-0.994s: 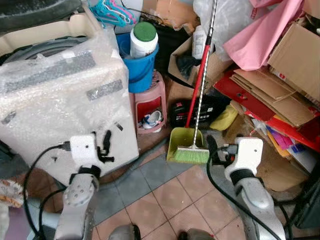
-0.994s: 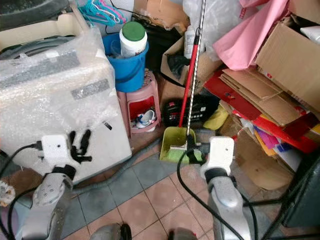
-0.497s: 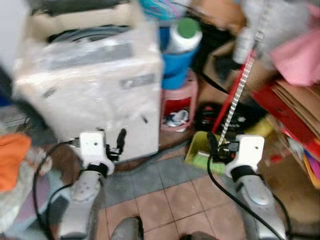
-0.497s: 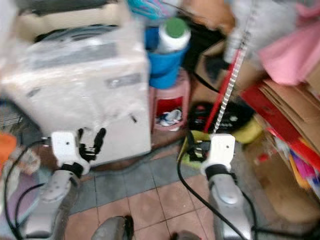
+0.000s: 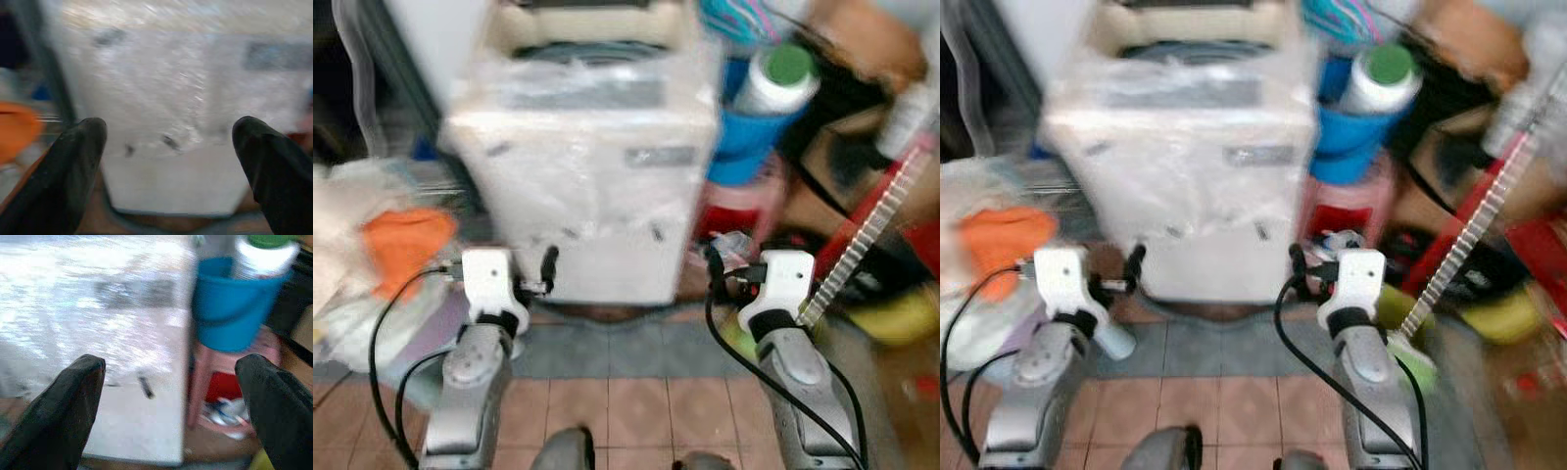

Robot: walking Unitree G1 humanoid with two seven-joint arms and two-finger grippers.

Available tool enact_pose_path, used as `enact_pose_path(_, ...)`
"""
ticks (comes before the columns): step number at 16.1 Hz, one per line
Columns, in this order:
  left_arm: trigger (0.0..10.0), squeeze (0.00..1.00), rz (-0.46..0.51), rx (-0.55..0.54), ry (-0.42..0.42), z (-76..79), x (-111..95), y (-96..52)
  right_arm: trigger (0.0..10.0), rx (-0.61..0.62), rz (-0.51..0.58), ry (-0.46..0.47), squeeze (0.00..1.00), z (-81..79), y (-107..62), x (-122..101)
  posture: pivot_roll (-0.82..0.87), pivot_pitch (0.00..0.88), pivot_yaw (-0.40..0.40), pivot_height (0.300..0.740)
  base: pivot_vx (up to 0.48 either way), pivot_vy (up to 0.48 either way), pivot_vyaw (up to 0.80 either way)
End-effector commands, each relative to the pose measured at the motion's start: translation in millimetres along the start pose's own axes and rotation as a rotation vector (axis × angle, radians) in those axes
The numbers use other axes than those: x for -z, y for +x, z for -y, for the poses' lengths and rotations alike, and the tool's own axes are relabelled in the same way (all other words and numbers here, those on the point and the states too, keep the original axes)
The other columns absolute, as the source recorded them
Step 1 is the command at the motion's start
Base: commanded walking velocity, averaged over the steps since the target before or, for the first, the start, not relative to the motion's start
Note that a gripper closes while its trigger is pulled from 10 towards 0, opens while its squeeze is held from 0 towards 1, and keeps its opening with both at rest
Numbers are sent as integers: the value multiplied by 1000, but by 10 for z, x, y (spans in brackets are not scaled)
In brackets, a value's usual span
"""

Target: Clothes washing

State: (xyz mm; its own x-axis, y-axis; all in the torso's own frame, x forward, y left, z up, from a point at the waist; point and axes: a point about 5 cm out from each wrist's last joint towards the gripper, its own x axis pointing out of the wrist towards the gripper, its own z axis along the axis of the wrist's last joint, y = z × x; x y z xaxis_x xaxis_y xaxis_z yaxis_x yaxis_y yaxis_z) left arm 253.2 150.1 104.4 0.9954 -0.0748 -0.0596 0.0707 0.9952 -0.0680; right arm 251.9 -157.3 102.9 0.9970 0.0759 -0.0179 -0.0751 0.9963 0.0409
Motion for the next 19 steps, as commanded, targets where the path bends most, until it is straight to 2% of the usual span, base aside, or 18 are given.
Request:
enact_pose_path(1, 10000, 1000, -16, 11, -3, 58, 33, -15, 10000, 9, -4, -6, 1000, 52, -8, 7, -41, 70, 5, 740, 0, 0, 794)
enact_pose_path(8, 10000, 1000, -19, 42, -17, 113, 28, 13, 10000, 30, -6, 18, 1000, 59, -36, 8, -53, 87, 12, 740, 0, 0, 793)
enact_pose_path(10, 10000, 1000, -13, 34, 16, 99, 9, 1, 10000, 34, -8, 26, 1000, 55, -40, 18, -47, 83, 14, 740, 0, 0, 788)
enact_pose_path(13, 10000, 1000, -28, 34, -19, 91, 19, 3, 10000, 24, -10, 33, 1000, 25, -26, 29, -41, 77, 18, 740, 0, 0, 788)
enact_pose_path(16, 10000, 1000, -30, 28, -13, 90, 21, 3, 10000, 26, -4, 6, 1000, 24, -21, 27, -37, 64, 21, 740, 0, 0, 671)
enact_pose_path(17, 10000, 0, -40, 35, -17, 91, 37, 2, 10000, 40, -4, 0, 0, 42, -25, 29, -34, 59, 19, 740, 0, 341, 0)
enact_pose_path(19, 10000, 0, -43, 26, -23, 86, 36, 6, 10000, 68, -8, -25, 0, 84, -15, 27, -32, 58, 19, 740, 0, 480, 0)
